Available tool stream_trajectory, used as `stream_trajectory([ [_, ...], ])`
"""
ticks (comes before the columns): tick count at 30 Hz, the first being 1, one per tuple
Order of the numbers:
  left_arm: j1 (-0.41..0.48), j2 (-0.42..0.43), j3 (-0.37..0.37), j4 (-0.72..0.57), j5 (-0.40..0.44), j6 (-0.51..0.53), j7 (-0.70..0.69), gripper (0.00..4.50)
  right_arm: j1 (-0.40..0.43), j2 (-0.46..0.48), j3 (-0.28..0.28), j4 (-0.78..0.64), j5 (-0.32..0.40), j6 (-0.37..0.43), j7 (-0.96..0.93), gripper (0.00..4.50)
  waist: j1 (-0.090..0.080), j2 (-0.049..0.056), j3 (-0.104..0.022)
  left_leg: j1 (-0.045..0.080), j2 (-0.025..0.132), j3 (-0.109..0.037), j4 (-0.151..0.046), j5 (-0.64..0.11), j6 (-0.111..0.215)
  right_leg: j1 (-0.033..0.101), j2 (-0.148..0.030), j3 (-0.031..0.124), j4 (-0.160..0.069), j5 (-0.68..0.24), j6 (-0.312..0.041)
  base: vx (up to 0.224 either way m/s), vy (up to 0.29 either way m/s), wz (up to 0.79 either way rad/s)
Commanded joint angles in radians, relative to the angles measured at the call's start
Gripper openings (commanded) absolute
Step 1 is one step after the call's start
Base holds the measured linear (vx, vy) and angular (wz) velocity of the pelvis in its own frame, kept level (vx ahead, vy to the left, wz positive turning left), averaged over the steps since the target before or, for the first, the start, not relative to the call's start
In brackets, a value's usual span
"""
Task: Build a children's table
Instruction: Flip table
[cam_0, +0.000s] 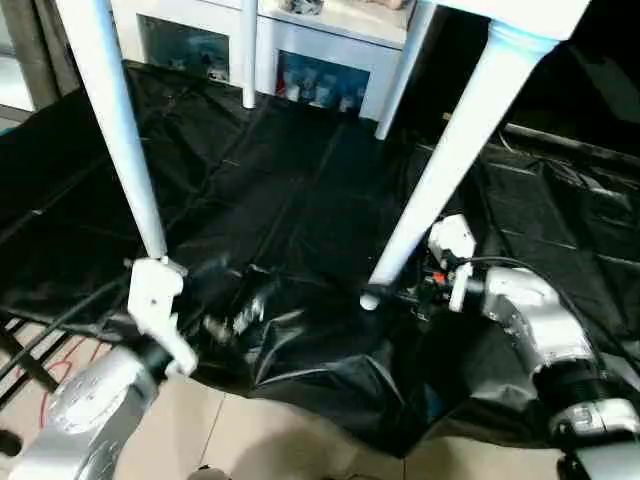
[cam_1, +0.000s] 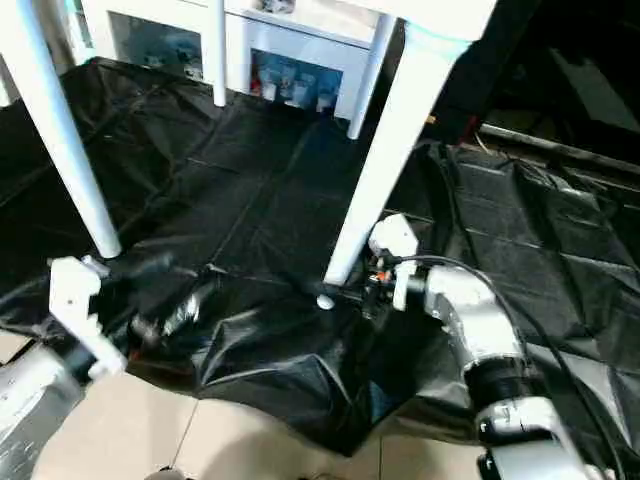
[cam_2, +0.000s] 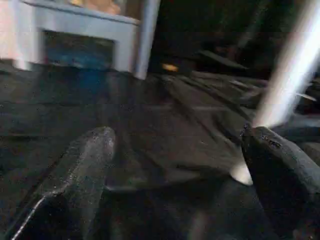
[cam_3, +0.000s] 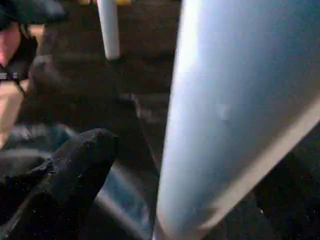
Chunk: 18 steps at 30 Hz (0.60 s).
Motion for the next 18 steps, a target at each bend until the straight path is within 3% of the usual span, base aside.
stream_trajectory([
  [1,-0.007,-0.01,-0.011,0.013,0.037,-0.013,0.039,4.47,0.046,-0.019,-0.033,-0.098,0.034,0.039,-0.016,4.5,0.006,0.019,-0.046,0.009,0.031,-0.008,-0.093,-0.249,-0.002,0.043,-0.064,0.047,-0.079,-0.33,-0.102,0.0,0.0,0.0],
  [4,-0.003,-0.03,0.0,0.012,0.061,-0.019,0.091,4.47,0.137,-0.004,-0.076,-0.233,0.062,0.054,-0.083,4.5,0.013,0.02,-0.049,0.007,0.033,-0.009,-0.094,-0.225,-0.006,0.044,-0.064,0.046,-0.076,-0.288,-0.1,0.0,0.0,0.0],
  [5,0.003,-0.037,0.003,0.012,0.078,-0.027,0.115,4.47,0.178,0.014,-0.099,-0.288,0.069,0.061,-0.135,4.5,0.013,0.025,-0.048,0.009,0.032,-0.007,-0.094,-0.236,-0.008,0.041,-0.064,0.047,-0.078,-0.287,-0.099,0.0,0.0,0.0],
  [6,0.003,-0.038,0.003,0.012,0.078,-0.027,0.115,4.47,0.178,0.014,-0.1,-0.289,0.069,0.061,-0.135,4.5,0.013,0.025,-0.048,0.009,0.032,-0.007,-0.094,-0.236,-0.008,0.041,-0.064,0.047,-0.078,-0.287,-0.099,0.0,0.0,0.0],
  [8,0.023,-0.055,0.01,0.0,0.108,-0.018,0.165,4.47,0.267,0.06,-0.13,-0.397,0.05,0.045,-0.265,4.5,0.014,0.032,-0.046,0.009,0.031,-0.008,-0.097,-0.259,-0.021,0.039,-0.065,0.049,-0.082,-0.321,-0.081,0.0,0.0,0.0],
  [10,0.042,-0.069,0.005,-0.007,0.16,-0.012,0.218,4.47,0.364,0.133,-0.179,-0.505,0.029,0.083,-0.435,4.5,0.012,0.028,-0.044,0.009,0.03,-0.01,-0.1,-0.281,-0.028,0.037,-0.064,0.047,-0.088,-0.355,-0.06,0.0,0.0,0.0],
  [11,0.042,-0.069,0.005,-0.007,0.16,-0.012,0.218,4.47,0.364,0.133,-0.179,-0.505,0.029,0.083,-0.435,4.5,0.007,0.036,-0.045,0.012,0.029,-0.01,-0.1,-0.307,-0.03,0.036,-0.061,0.046,-0.093,-0.366,-0.054,0.0,0.0,0.0],
  [12,0.046,-0.078,0.001,-0.007,0.199,-0.028,0.25,4.47,0.421,0.166,-0.19,-0.559,0.018,0.117,-0.498,4.5,0.005,0.04,-0.042,0.011,0.027,-0.014,-0.104,-0.338,-0.031,0.035,-0.057,0.044,-0.096,-0.393,-0.043,0.0,0.0,0.0],
  [15,0.055,-0.078,-0.003,-0.014,0.242,-0.044,0.281,4.47,0.506,0.184,-0.167,-0.629,-0.029,0.109,-0.539,4.5,0.004,0.043,-0.035,0.014,0.024,-0.017,-0.103,-0.399,-0.025,0.028,-0.063,0.042,-0.111,-0.512,0.0,0.0,0.0,0.0],
  [17,0.065,-0.074,-0.003,-0.023,0.269,-0.064,0.296,4.47,0.568,0.202,-0.157,-0.673,-0.059,0.117,-0.585,4.5,0.003,0.053,-0.033,0.012,0.022,-0.018,-0.102,-0.405,-0.023,0.026,-0.063,0.042,-0.119,-0.538,0.019,0.0,0.0,0.0],
  [18,0.069,-0.073,-0.006,-0.027,0.285,-0.068,0.303,4.47,0.584,0.212,-0.158,-0.689,-0.064,0.129,-0.613,4.5,0.001,0.072,-0.029,0.013,0.021,-0.022,-0.105,-0.426,-0.022,0.023,-0.063,0.04,-0.122,-0.575,0.028,0.0,0.0,0.0],
])
